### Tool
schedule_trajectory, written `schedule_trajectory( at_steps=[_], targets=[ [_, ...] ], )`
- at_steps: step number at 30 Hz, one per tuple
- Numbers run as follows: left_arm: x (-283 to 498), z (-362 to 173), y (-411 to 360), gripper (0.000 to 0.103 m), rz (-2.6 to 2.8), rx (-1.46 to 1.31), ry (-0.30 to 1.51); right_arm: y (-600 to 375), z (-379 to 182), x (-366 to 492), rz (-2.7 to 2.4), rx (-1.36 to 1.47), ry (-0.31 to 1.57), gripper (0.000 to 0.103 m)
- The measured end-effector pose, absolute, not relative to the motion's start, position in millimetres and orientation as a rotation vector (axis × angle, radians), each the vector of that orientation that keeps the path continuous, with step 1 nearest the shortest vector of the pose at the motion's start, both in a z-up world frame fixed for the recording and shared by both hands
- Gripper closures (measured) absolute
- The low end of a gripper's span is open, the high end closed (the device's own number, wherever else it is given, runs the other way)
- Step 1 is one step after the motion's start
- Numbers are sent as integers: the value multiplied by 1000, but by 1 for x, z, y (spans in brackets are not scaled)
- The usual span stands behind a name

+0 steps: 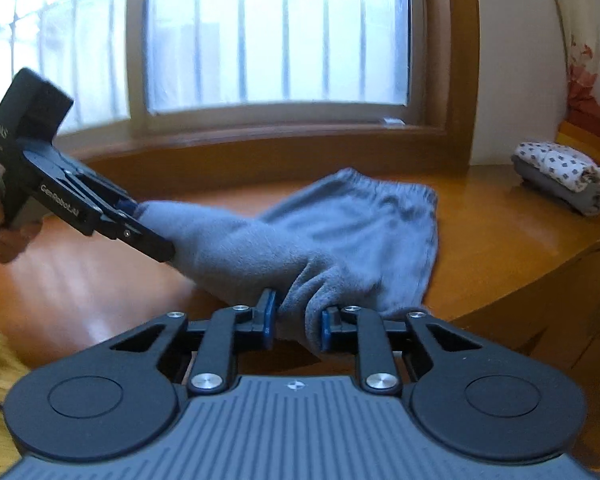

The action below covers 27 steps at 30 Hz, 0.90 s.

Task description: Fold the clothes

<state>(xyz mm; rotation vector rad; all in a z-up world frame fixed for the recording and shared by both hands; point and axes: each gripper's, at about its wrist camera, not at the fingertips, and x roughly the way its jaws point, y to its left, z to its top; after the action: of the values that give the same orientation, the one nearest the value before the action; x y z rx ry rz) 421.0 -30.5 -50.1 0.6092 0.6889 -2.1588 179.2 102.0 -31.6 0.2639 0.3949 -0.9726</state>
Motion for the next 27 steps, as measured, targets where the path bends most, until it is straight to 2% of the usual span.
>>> schedule_trajectory(
  at_steps=[6, 16, 24, 27],
  targets=[
    [413, -21, -30, 48, -2117, 575, 638, 106, -1, 163, -885, 332, 287, 81],
    [399, -25, -127, 47, -2019, 583, 652, -10, 11, 145, -809, 405, 234, 81],
    [390, -50, -237, 45, -1905, 578, 758, -130, -13, 132, -820, 553, 222, 81],
    [377, -69, -279, 45, -1836, 628, 745, -178, -40, 137, -865, 585, 300, 81]
  ],
)
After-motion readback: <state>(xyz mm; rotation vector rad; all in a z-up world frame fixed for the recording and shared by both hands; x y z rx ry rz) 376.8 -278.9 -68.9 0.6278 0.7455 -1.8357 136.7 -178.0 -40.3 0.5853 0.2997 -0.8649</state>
